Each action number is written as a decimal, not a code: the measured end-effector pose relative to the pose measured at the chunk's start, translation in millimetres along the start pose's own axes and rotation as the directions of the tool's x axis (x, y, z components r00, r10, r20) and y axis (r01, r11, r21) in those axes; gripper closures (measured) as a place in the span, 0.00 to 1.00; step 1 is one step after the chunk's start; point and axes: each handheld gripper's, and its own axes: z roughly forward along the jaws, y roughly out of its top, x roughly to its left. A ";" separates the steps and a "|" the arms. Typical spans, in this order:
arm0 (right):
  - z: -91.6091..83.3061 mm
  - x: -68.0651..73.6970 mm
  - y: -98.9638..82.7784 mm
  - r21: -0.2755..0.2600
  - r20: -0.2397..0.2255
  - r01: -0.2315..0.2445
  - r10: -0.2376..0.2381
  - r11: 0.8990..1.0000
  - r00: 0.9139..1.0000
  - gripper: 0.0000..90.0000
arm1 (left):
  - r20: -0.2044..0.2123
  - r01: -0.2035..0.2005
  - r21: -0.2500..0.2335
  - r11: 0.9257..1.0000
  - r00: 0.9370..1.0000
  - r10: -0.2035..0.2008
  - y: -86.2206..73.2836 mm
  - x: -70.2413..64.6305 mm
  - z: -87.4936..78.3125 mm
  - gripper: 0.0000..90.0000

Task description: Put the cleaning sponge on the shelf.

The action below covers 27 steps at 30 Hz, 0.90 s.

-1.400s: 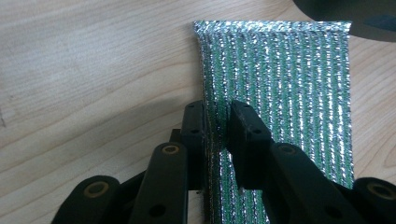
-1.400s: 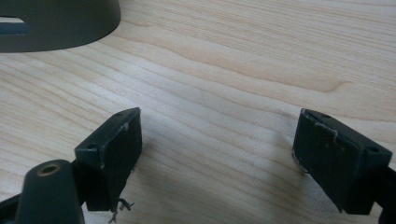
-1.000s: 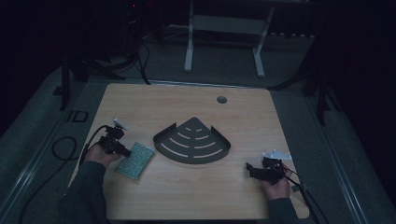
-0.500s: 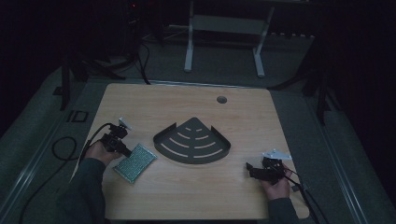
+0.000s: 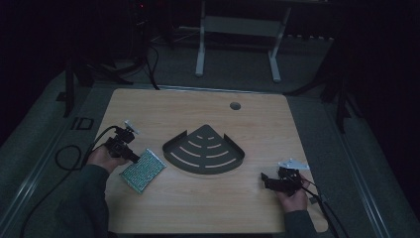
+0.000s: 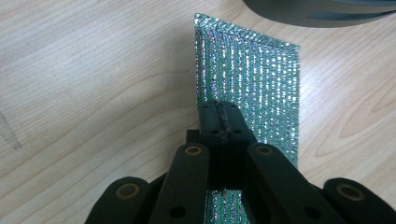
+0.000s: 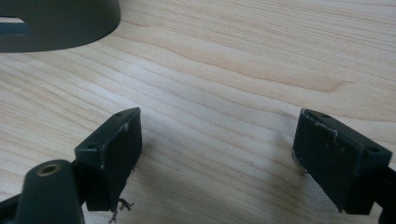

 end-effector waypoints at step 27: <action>0.0 0.0 0.0 0.000 0.000 0.000 0.000 1.000 1.000 0.17 | -0.043 -0.034 -0.048 0.998 0.999 0.032 10.6 -4.7 -35.8 1.00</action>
